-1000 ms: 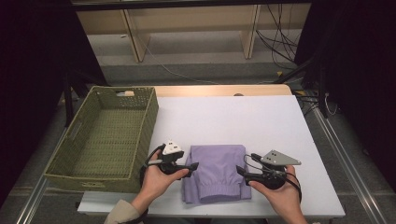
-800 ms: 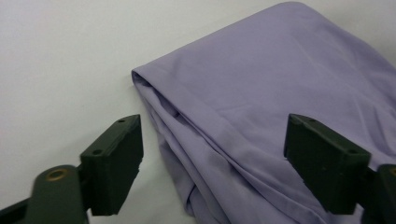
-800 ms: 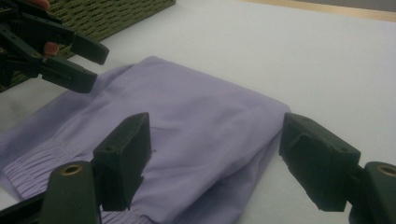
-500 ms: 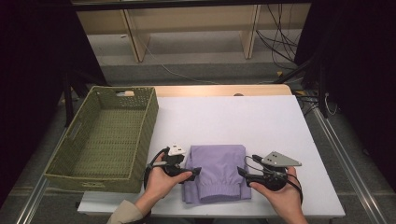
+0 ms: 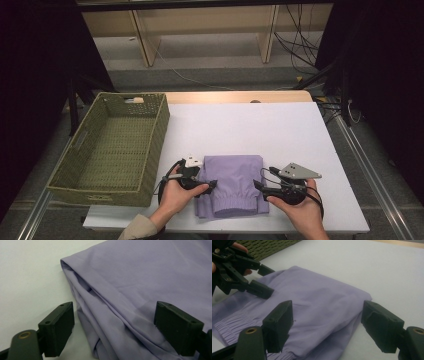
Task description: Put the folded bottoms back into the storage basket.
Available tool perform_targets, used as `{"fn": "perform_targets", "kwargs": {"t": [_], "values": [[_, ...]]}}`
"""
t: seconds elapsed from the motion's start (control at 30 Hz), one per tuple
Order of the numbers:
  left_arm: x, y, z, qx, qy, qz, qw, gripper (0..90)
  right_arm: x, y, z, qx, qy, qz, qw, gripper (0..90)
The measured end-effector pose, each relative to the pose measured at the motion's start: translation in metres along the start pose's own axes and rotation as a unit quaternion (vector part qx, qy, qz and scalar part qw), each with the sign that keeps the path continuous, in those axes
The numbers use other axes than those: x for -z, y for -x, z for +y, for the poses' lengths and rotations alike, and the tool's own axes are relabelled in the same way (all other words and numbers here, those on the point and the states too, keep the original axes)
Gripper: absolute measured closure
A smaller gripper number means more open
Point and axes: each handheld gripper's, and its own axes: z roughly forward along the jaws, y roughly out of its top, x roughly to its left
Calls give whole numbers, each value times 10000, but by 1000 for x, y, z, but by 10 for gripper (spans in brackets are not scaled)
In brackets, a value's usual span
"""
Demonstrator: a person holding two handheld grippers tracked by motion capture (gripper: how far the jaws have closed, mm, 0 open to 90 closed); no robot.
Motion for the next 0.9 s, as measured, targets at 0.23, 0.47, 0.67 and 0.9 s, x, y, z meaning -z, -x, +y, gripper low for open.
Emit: {"fn": "perform_targets", "kwargs": {"t": [0.23, 0.47, 0.67, 0.9], "values": [[-2, 11, -2, -360, -14, 324, 9988, 259, -1, 1, -1, 11, -8, 18, 10000, 272], [-1, 18, -2, -343, 95, 374, 9987, 495, -2, 0, -1, 18, -41, 48, 10000, 276], [-1, 17, -2, -228, 134, 406, 9988, 634, -2, -1, -1, 10, -29, 47, 10000, 278], [-1, 16, -1, -281, 133, 367, 9988, 782, -3, -1, -1, -13, -39, 69, 10000, 278]]}}
